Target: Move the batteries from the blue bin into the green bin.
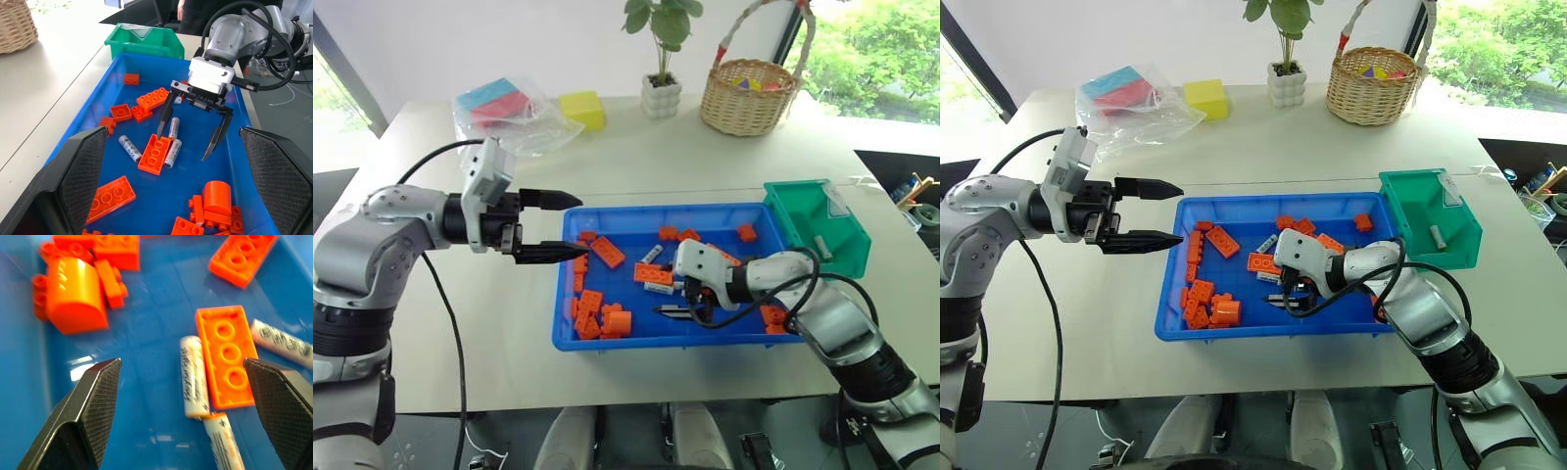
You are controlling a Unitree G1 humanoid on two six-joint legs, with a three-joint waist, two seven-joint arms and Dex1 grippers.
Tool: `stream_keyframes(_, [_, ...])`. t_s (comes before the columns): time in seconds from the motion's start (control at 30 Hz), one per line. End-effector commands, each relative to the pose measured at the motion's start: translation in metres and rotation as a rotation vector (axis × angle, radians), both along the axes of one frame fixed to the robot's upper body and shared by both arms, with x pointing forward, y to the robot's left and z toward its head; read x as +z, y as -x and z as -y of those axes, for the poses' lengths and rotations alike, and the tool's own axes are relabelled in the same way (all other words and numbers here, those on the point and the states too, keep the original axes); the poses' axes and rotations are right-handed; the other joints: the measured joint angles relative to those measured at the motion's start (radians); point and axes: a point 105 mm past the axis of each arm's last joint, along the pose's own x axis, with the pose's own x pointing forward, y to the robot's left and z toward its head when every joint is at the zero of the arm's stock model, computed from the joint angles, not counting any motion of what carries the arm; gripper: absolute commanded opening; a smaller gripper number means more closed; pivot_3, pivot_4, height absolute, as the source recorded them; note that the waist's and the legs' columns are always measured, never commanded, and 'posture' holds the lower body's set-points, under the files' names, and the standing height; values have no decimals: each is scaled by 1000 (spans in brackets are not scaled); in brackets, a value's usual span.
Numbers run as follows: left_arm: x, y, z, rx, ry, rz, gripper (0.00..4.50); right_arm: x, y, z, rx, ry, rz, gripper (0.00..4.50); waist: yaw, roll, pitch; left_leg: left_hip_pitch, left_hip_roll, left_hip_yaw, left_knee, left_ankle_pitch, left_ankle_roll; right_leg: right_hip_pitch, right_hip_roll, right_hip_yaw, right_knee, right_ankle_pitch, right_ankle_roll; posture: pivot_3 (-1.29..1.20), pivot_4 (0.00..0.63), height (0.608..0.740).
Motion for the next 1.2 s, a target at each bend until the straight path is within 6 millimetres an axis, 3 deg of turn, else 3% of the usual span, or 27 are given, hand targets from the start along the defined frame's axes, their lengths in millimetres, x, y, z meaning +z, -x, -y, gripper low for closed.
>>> stream_keyframes(0.03, [6, 7, 0, -29, -19, 31, 4500, 6, 9, -5, 36, -6, 31, 4063, 0, 0, 0, 0, 0, 0, 0, 0, 0, 0, 0, 0, 0, 0, 0, 0, 150, 702])
stream_keyframes(0.37, [1, 13, -1, -70, -70, 19, 4500, 1, 16, -7, 29, -24, -21, 4063, 0, 0, 0, 0, 0, 0, 0, 0, 0, 0, 0, 0, -1, 0, 0, 0, 150, 702])
stream_keyframes(0.47, [1, 13, -1, -73, -75, 22, 4500, -2, 15, -7, 21, -27, -34, 3272, 1, 0, 0, 0, 0, 0, 0, 0, 0, 0, 0, 0, -1, 0, 0, 0, 150, 702])
stream_keyframes(0.67, [3, 12, -1, -70, -72, 26, 4500, -11, 15, -8, 13, -22, -47, 352, 0, 0, 0, 0, 0, 0, 0, 0, 0, 0, 0, 0, -1, 0, 0, 0, 150, 702])
stream_keyframes(0.7, [3, 12, -1, -69, -71, 27, 4500, -12, 15, -8, 14, -22, -49, 104, 0, 0, 0, 0, 0, 0, 0, 0, 0, 0, 0, 0, -1, 0, 0, 0, 150, 702])
stream_keyframes(1.0, [5, 11, 0, -63, -61, 28, 4500, -12, 12, -6, 13, -10, -43, 108, -1, 0, 0, 0, 0, 0, 0, 0, 0, 0, 0, 0, -1, 0, 0, 0, 150, 702])
stream_keyframes(1.17, [4, 12, 0, -65, -61, 26, 4500, 23, 7, -5, -2, -75, -3, 108, 0, 0, 0, 0, 0, 0, 0, 0, 0, 1, 0, 0, -1, 0, 0, 0, 150, 702])
stream_keyframes(1.2, [4, 12, 0, -65, -60, 27, 4500, 43, 2, 0, -32, -112, 15, 108, 0, 0, 0, 0, 0, 0, 0, 0, 0, 0, 0, 0, -1, 0, 0, 0, 150, 702])
